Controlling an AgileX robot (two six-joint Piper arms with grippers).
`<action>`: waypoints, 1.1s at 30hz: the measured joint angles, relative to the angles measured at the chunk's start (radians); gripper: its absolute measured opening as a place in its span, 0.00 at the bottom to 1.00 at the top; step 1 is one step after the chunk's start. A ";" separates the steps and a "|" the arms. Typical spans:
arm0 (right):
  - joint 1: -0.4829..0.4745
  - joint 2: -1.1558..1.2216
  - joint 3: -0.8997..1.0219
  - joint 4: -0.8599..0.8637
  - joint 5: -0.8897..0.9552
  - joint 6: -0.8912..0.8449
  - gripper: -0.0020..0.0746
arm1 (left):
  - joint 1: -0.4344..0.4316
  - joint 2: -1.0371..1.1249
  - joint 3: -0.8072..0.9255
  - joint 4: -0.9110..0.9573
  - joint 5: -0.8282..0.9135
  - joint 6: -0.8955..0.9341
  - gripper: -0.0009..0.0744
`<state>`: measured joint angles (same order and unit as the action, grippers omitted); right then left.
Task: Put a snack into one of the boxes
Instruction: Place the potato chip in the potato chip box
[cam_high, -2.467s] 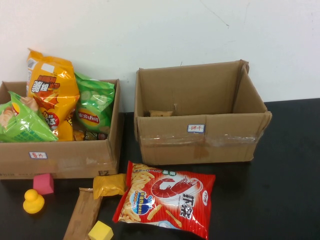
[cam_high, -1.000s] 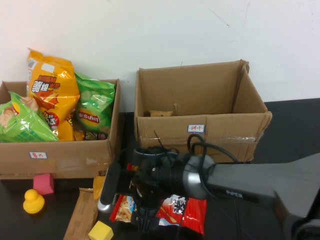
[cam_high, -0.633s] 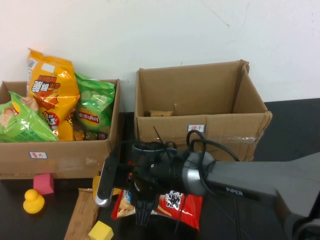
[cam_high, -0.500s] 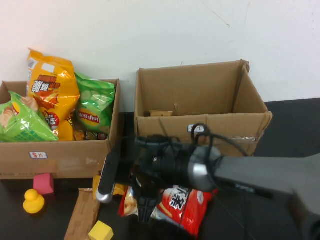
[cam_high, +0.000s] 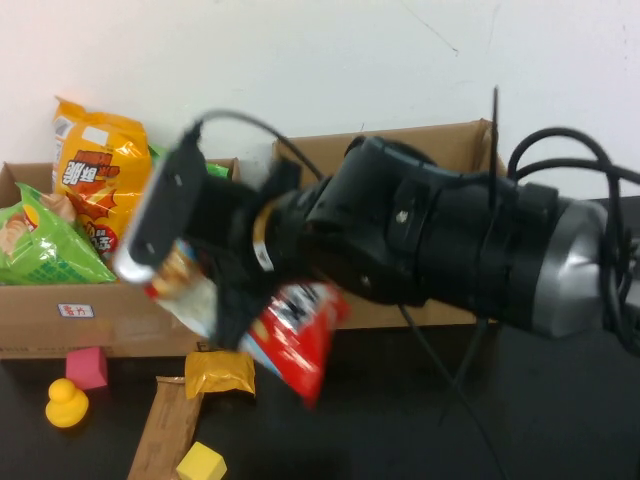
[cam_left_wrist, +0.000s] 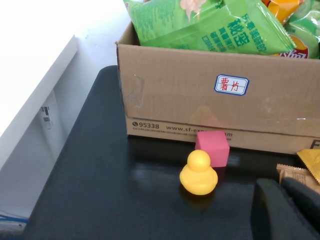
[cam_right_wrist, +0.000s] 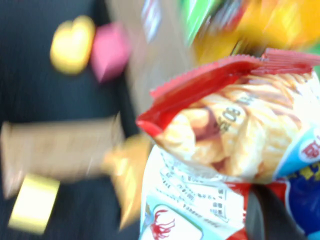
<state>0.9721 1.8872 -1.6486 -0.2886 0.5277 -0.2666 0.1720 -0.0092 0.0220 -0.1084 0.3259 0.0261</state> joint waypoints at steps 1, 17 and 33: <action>-0.002 0.000 -0.011 0.000 -0.039 0.000 0.12 | 0.000 0.000 0.000 0.000 0.000 0.000 0.01; -0.066 0.310 -0.438 -0.069 -0.504 0.096 0.12 | 0.000 0.000 0.000 0.000 0.000 0.000 0.01; -0.174 0.623 -0.468 0.043 -0.740 0.153 0.09 | 0.000 0.000 0.000 0.000 0.000 0.000 0.01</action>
<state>0.7985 2.5106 -2.1161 -0.2460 -0.2119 -0.1139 0.1720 -0.0092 0.0220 -0.1084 0.3259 0.0261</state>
